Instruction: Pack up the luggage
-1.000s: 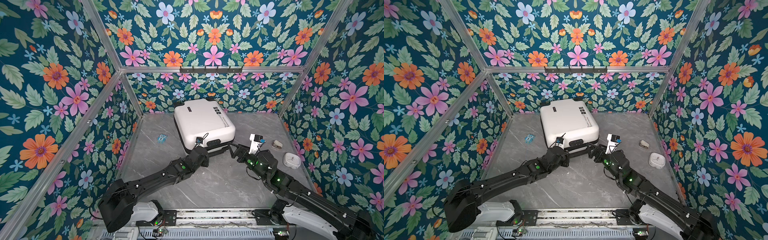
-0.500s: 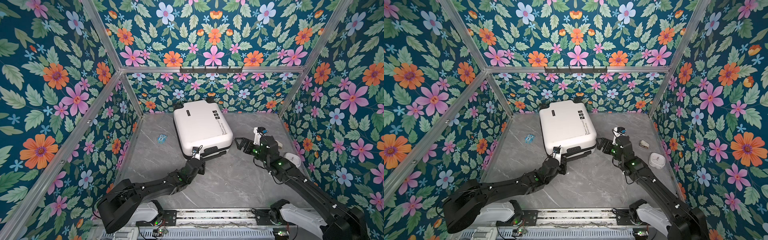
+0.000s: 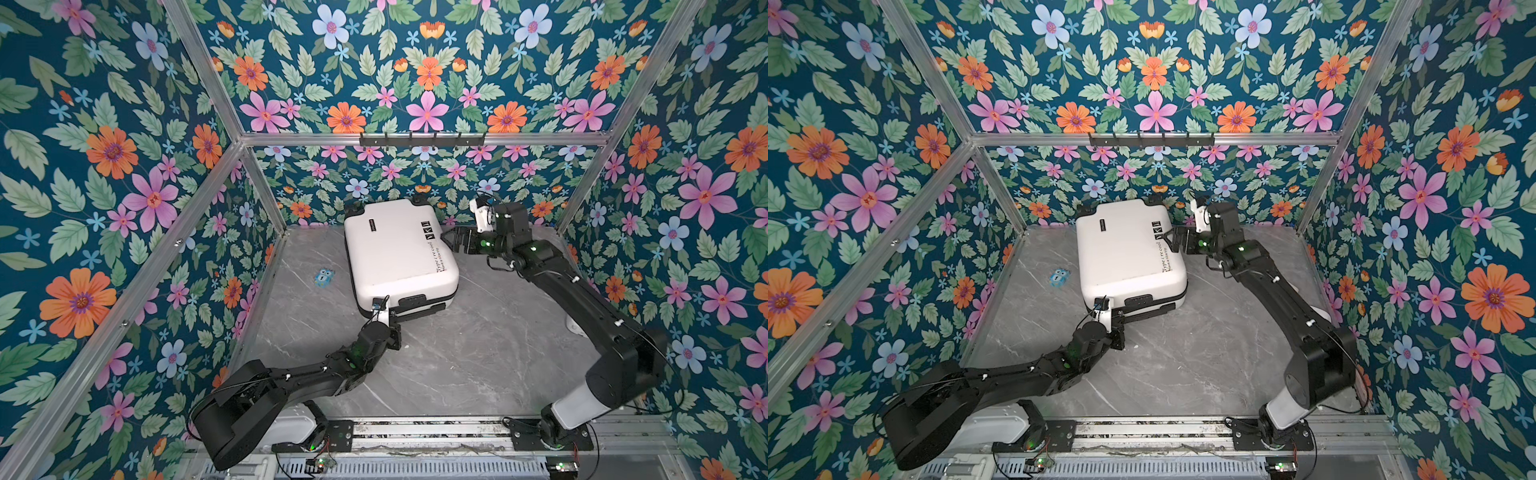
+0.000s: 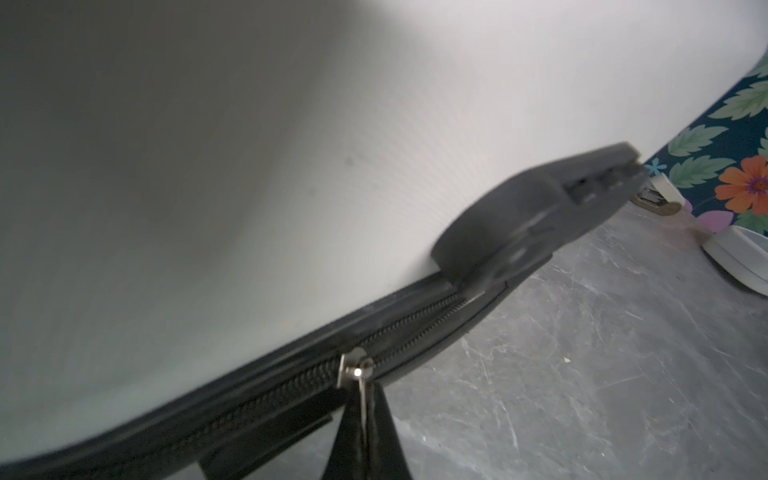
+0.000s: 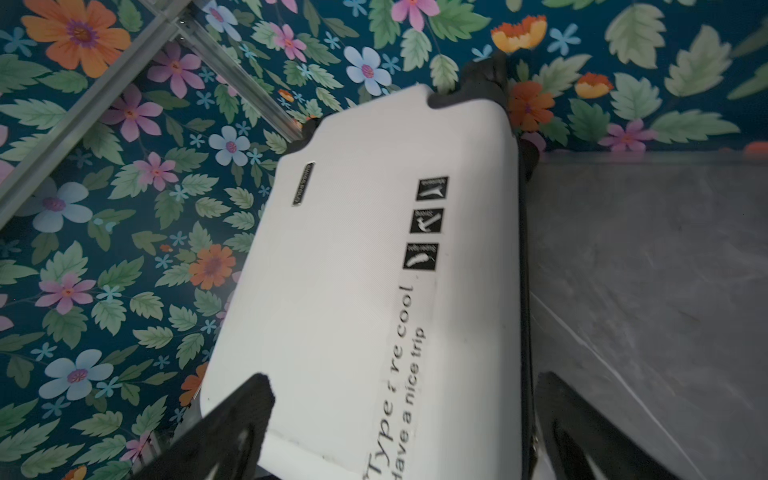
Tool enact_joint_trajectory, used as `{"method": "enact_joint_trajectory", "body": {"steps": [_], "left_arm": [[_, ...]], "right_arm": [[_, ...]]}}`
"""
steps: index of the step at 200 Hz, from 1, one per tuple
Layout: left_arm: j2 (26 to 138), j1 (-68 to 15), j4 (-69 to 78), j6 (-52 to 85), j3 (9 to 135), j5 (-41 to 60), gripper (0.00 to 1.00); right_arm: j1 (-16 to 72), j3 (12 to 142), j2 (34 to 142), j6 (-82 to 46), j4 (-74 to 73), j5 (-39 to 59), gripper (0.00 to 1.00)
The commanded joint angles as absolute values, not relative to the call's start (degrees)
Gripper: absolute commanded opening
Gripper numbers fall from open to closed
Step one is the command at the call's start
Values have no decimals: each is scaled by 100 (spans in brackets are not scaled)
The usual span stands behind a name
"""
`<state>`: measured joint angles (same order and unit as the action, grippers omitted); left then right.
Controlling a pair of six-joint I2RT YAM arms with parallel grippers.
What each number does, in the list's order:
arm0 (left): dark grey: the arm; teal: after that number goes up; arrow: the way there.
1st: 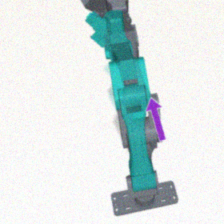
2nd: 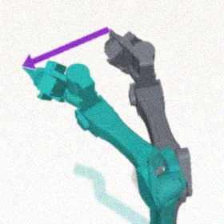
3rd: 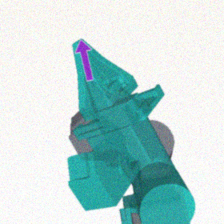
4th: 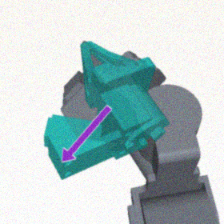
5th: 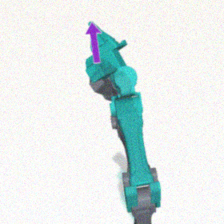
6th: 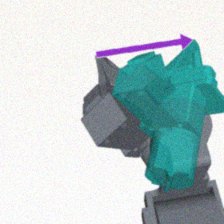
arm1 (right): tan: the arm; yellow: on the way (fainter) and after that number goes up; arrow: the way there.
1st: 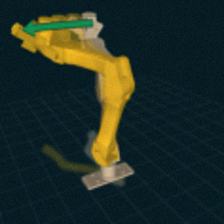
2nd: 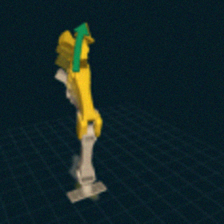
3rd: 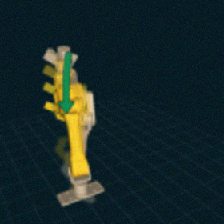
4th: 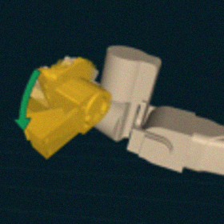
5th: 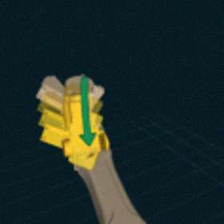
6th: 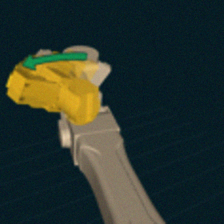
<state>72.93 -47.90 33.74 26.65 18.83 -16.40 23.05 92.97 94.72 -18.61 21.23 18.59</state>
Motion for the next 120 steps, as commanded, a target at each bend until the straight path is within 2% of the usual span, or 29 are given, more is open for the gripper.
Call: {"method": "enact_joint_trajectory", "body": {"steps": [1,27,85,120], "left_arm": [[7313,-4606,3233,2872,1784,-1504,0],[7343,-4423,3237,2833,1764,-1289,0],[7513,-4317,3183,2734,1816,-1085,0],[7524,-4307,3131,2716,1845,-1044,0]], "right_arm": [[2521,10421,10237,-1215,3161,1376,99],[2618,11877,11351,-1280,3850,573,95],[2616,14247,13192,-1445,4817,-84,96],[2556,14527,13492,-1567,4989,-298,97]]}}
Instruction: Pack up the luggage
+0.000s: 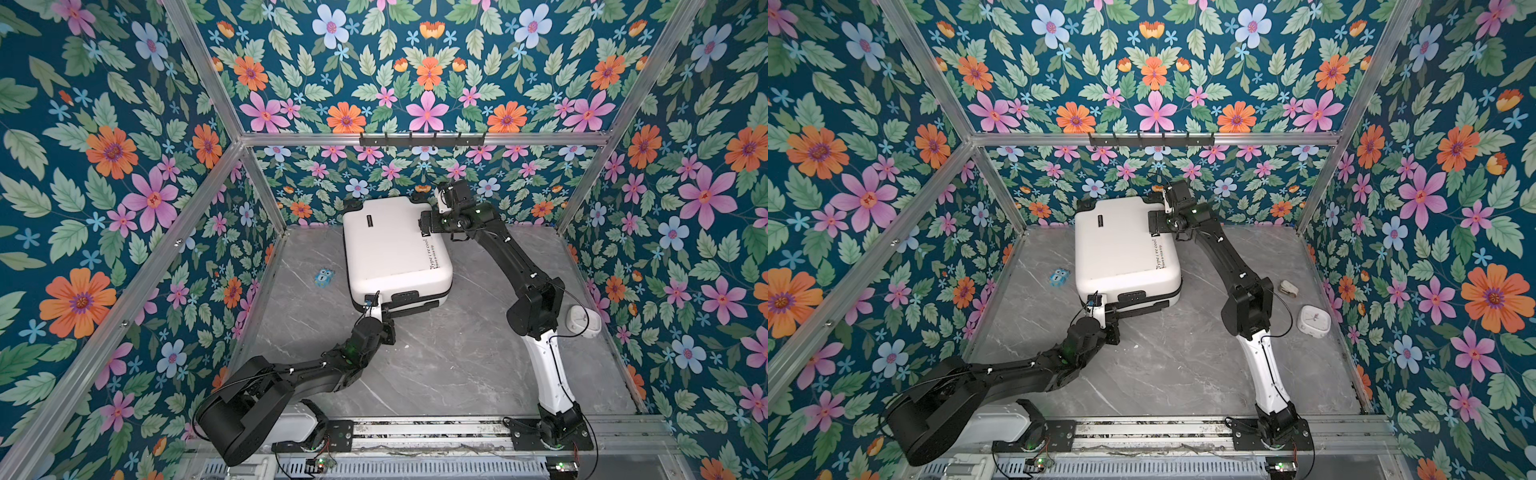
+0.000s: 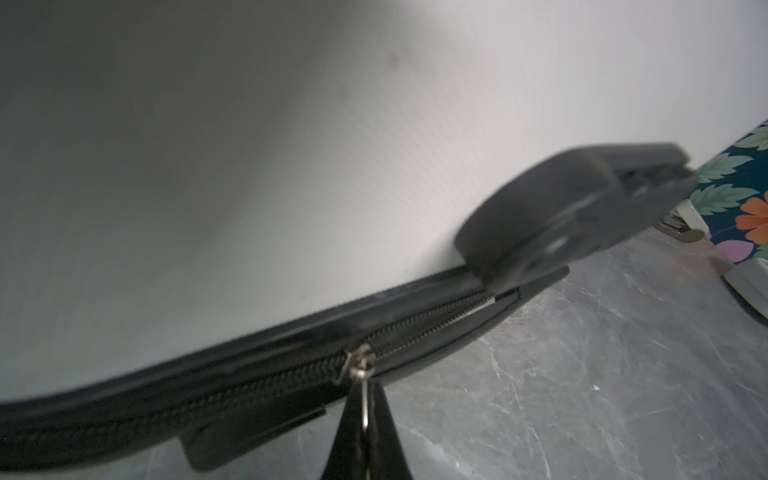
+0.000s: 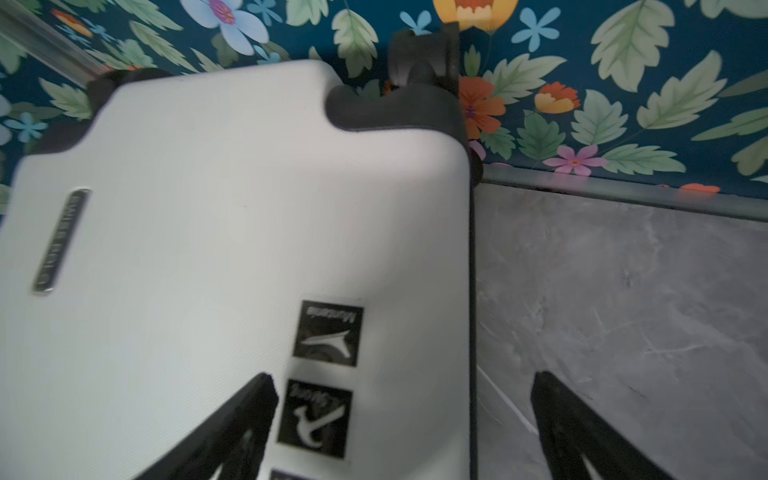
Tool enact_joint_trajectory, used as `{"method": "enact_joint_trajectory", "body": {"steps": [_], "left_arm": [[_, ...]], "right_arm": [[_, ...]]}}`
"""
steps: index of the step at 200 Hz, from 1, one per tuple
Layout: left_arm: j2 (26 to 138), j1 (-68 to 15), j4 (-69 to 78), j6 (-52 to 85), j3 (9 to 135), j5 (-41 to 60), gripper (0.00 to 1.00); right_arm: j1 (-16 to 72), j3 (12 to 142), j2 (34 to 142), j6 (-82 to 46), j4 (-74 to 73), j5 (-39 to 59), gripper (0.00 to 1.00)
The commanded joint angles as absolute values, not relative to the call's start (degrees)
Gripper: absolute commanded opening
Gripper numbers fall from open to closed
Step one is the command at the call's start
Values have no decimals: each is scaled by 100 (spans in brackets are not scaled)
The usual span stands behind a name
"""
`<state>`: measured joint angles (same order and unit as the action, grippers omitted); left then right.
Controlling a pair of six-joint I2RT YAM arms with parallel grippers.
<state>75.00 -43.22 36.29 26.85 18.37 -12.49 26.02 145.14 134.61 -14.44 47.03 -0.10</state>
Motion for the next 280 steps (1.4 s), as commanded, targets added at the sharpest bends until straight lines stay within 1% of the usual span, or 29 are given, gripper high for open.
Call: {"method": "enact_joint_trajectory", "body": {"steps": [1,40,65,81,105,132,162,217,252,280], "left_arm": [[7524,-4311,3130,2716,1845,-1049,0],[7531,-4309,3068,2724,1824,-1024,0],[7540,-4314,3076,2773,1754,-960,0],[7573,-4307,3067,2803,1727,-872,0],[7595,-4313,3043,2809,1693,-760,0],[7624,-4259,2979,2816,1645,-673,0],[7540,-4195,2955,2890,1494,-666,0],[7204,-4034,2699,2901,1362,-805,0],[7078,-4025,2642,2892,1362,-938,0],[7051,-4025,2549,2809,1423,-1001,0]], "right_arm": [[2557,14510,13483,-1570,4977,-285,97],[2252,14142,13321,-2090,4507,-140,97],[1921,14053,13323,-2630,3991,480,96],[1812,14008,13375,-2882,3484,703,97],[1786,14279,13702,-3140,2783,879,98],[1806,14772,14252,-3342,2003,1584,98],[1845,15240,14702,-3372,1629,1453,99],[1954,15330,15138,-3462,964,1678,99],[2039,15391,15321,-3402,1154,1582,95],[2041,15225,15309,-3307,1528,1390,94]]}}
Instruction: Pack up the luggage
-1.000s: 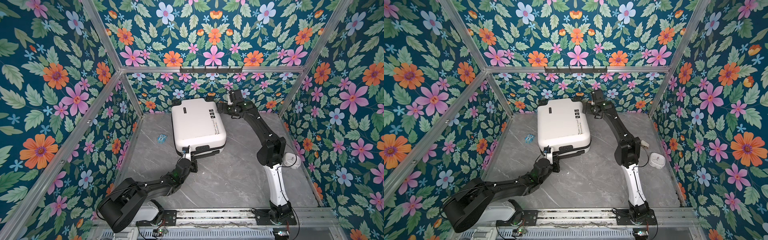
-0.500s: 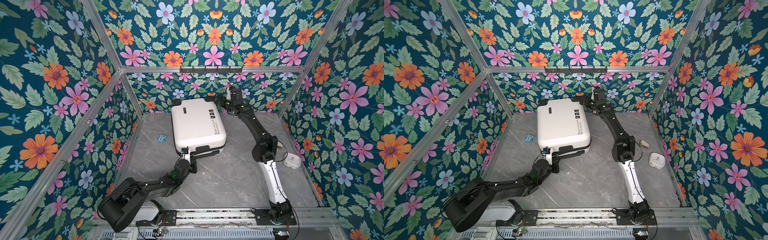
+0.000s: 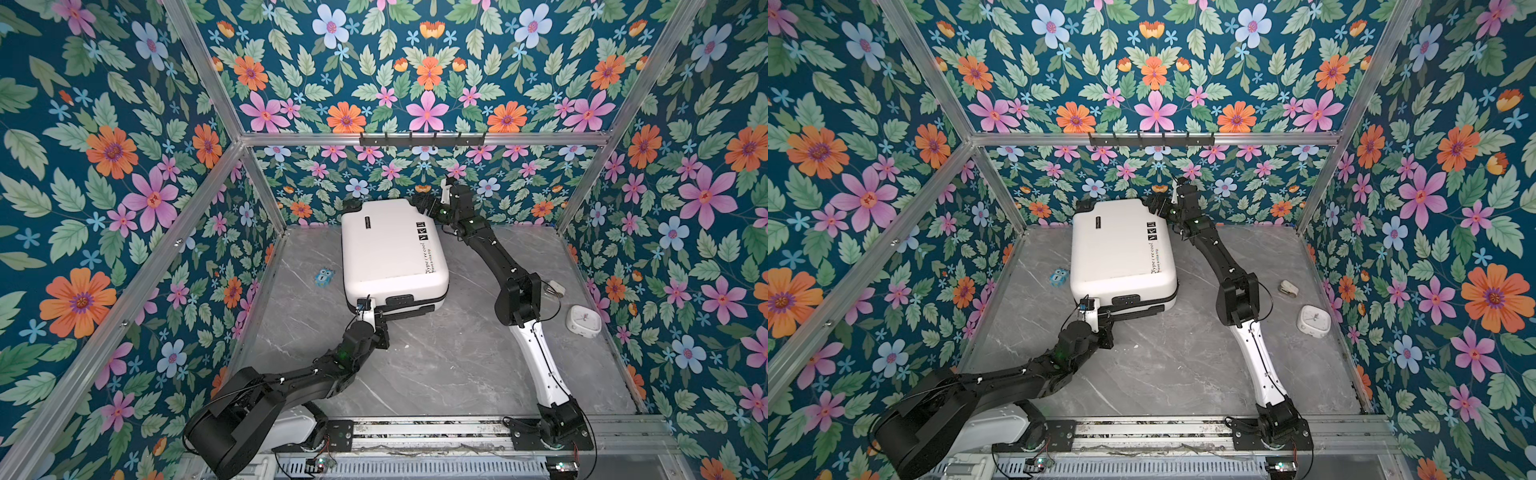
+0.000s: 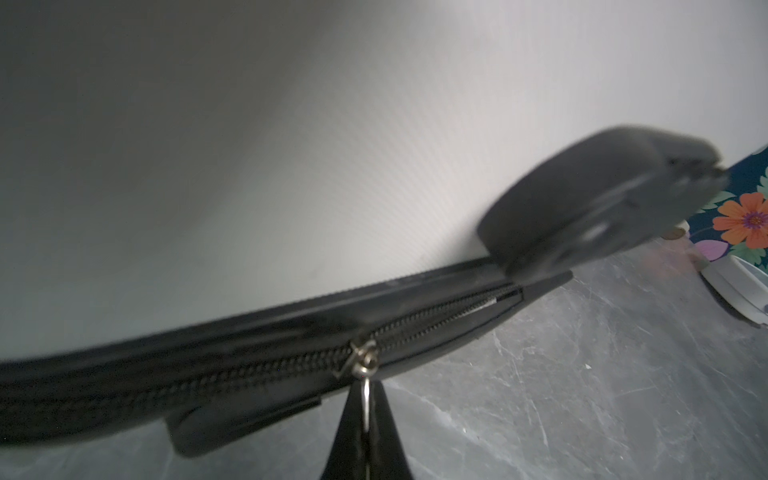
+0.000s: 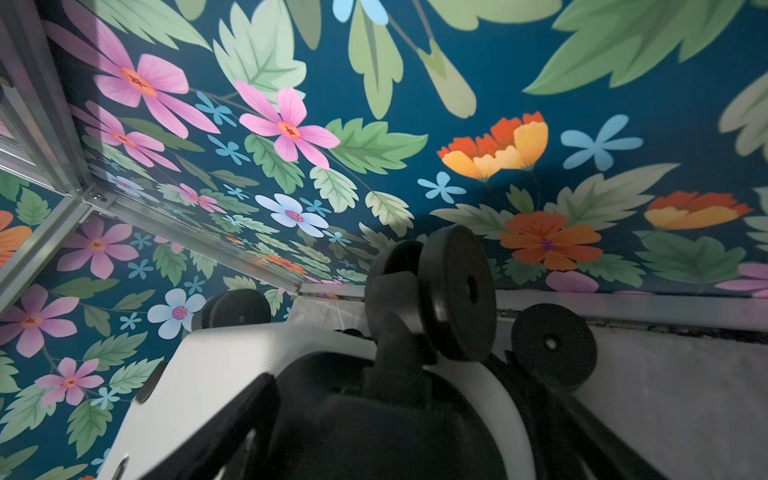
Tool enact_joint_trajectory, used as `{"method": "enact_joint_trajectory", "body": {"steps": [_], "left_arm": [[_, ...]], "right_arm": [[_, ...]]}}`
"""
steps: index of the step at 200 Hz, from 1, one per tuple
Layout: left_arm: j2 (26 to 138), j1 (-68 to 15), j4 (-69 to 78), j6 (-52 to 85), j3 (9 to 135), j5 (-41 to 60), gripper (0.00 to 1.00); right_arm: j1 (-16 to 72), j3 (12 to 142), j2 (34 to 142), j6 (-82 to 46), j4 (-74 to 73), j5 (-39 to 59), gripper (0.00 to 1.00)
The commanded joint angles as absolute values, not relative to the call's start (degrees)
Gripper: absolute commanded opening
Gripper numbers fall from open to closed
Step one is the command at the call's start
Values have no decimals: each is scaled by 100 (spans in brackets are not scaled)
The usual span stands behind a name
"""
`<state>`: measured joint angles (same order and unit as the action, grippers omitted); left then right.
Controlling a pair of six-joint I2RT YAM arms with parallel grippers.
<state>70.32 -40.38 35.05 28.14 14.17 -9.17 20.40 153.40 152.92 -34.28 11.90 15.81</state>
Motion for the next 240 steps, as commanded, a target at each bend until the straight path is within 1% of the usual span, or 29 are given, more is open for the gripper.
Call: {"method": "enact_joint_trajectory", "body": {"steps": [1,15,44,88,104,121,147,177,219,240], "left_arm": [[7050,-4021,2545,2806,1428,-997,0],[7081,-4024,2522,2771,1479,-994,0],[7086,-4025,2505,2717,1574,-987,0],[6626,-4084,2049,2478,1781,-971,0],[6357,-4152,1817,2371,1844,-997,0],[6323,-4214,1606,2258,1989,-912,0],[6714,-4550,1453,2083,2373,-853,0],[7529,-5097,1448,1861,3054,-844,0],[8318,-5768,1662,1844,3674,-1031,0],[8428,-5858,1914,1993,3663,-1096,0]], "right_arm": [[2040,15211,15305,-3306,1538,1389,94],[2041,14963,15230,-3306,1651,1370,92],[2047,14108,14924,-3422,1779,1186,83],[2021,11888,13658,-3497,848,918,82],[1995,11236,13173,-3489,570,875,82],[1961,10560,12708,-3489,367,837,82],[1916,9370,11984,-3491,-161,707,82],[1788,8327,11338,-3516,-453,659,82],[1580,7374,10470,-3414,-447,680,82],[1564,7157,10083,-3152,-202,651,83]]}}
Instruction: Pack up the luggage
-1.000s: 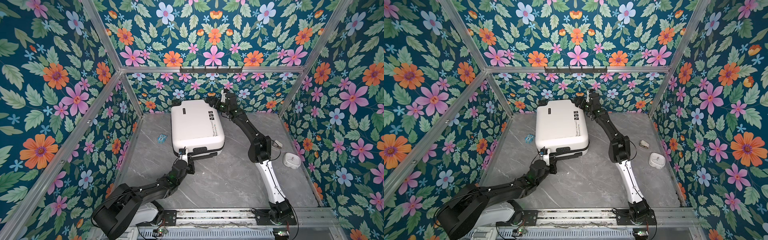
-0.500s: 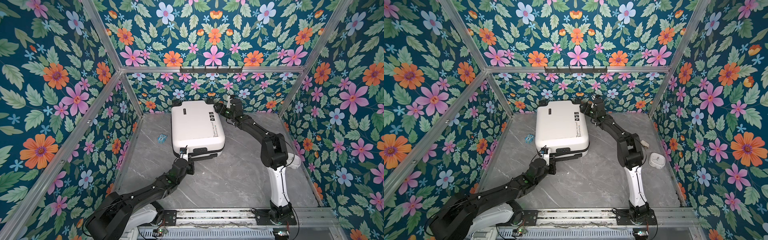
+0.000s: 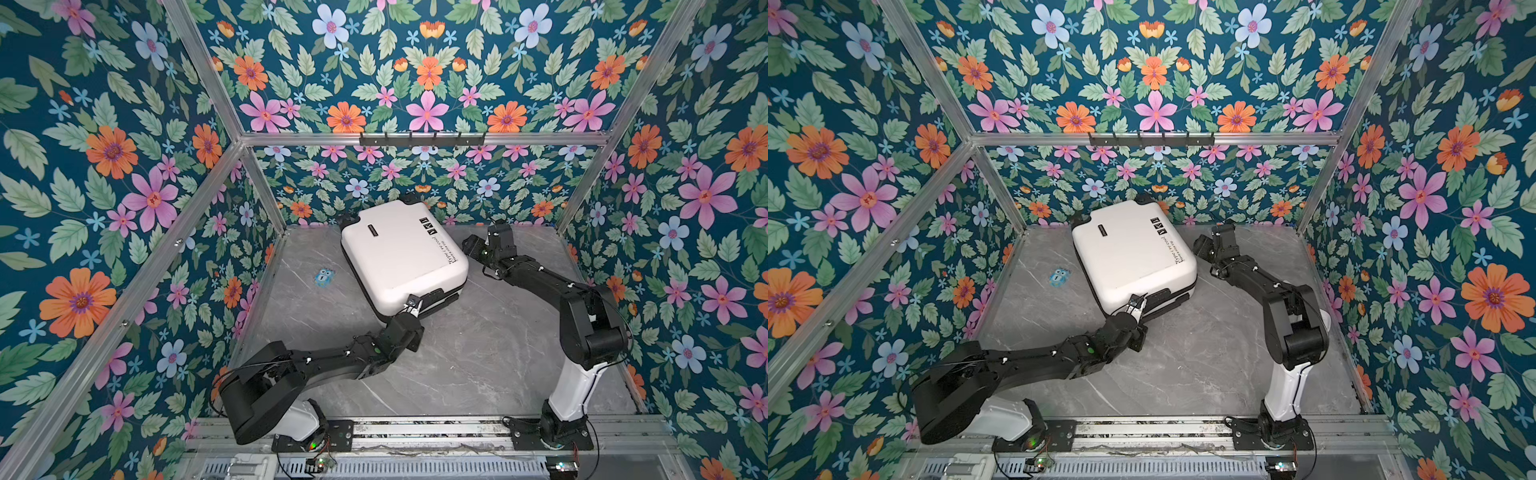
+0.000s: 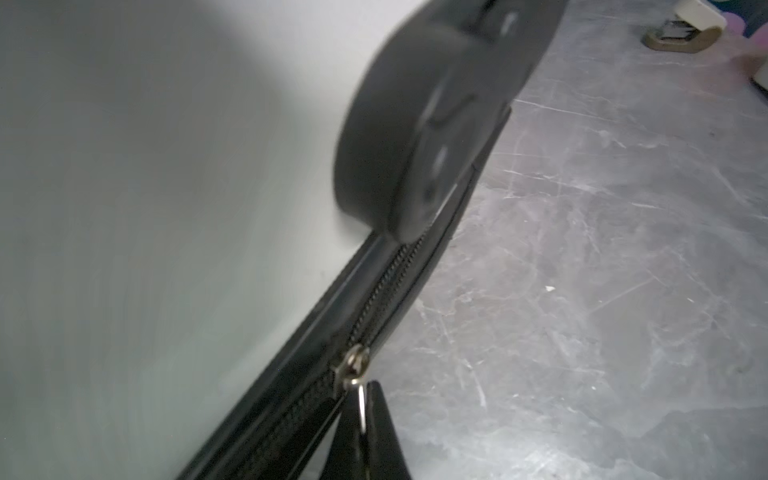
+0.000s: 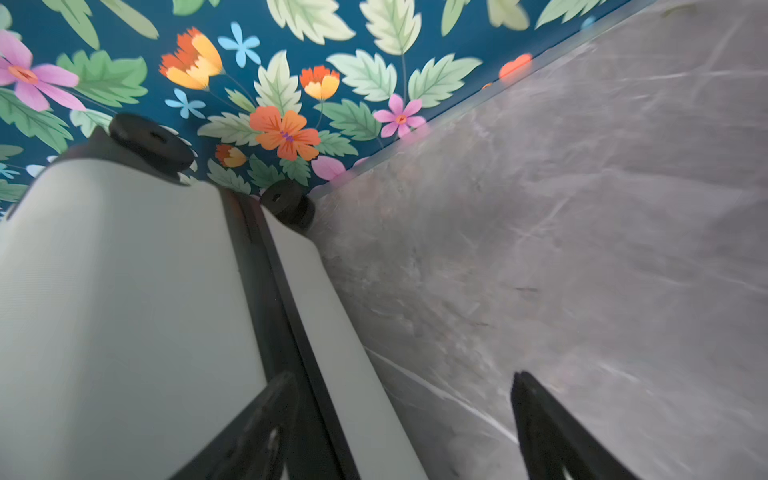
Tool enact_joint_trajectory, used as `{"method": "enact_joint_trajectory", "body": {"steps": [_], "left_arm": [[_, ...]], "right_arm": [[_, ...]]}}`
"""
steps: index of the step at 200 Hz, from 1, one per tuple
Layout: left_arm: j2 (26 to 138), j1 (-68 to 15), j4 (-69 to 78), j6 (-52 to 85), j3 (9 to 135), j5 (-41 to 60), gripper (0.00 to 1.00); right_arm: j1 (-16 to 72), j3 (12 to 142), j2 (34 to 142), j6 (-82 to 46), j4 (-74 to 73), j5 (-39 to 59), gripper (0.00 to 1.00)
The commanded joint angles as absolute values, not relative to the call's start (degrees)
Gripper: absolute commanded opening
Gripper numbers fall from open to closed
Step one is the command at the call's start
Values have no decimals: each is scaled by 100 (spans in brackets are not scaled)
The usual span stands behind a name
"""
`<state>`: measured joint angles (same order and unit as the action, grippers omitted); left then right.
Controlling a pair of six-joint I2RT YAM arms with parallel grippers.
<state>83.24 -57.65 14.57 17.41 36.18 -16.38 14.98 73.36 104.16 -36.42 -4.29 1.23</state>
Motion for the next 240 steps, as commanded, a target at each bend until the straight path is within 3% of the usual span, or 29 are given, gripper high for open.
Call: {"method": "enact_joint_trajectory", "body": {"steps": [1,18,41,65,71,78,103,108,138,171,181,202,225,240], "left_arm": [[8428,-5860,1924,1998,3655,-1102,0],[8375,-5861,2068,2104,3576,-1172,1],[8205,-5858,2053,2212,3452,-1320,41],[7876,-5866,1897,2276,3280,-1465,58],[7775,-5862,1817,2274,3254,-1503,70],[7629,-5871,1694,2274,3239,-1549,77],[7000,-5869,1317,2383,3117,-1661,89],[6864,-5871,1233,2425,3099,-1675,99],[5946,-5933,305,2765,3219,-1872,100],[5391,-5869,-777,2689,4359,-2461,100],[5638,-5537,-1054,2600,4823,-2500,100],[6390,-4211,-1183,2714,5451,-1504,100],[6798,-3537,-1454,3202,5874,-2092,100],[6862,-2828,-1647,3870,6020,-1842,100]], "right_arm": [[1564,7151,10069,-3141,-189,651,83],[1564,7049,9859,-2980,36,613,84],[1564,6901,9705,-2870,217,532,86],[1558,6867,9639,-2897,380,484,89],[1562,6865,9627,-2933,386,483,89],[1564,6860,9603,-2968,387,492,90],[1564,6826,9559,-3140,478,523,90],[1564,6789,9372,-3169,468,540,90],[1570,6548,9035,-3268,497,664,91],[1567,6479,8765,-2867,612,792,92],[1563,6456,8771,-2708,534,905,92],[1565,6416,8823,-2408,140,1059,92],[1564,6541,8846,-2303,14,1135,93],[1565,6789,8900,-2303,375,1195,94]]}}
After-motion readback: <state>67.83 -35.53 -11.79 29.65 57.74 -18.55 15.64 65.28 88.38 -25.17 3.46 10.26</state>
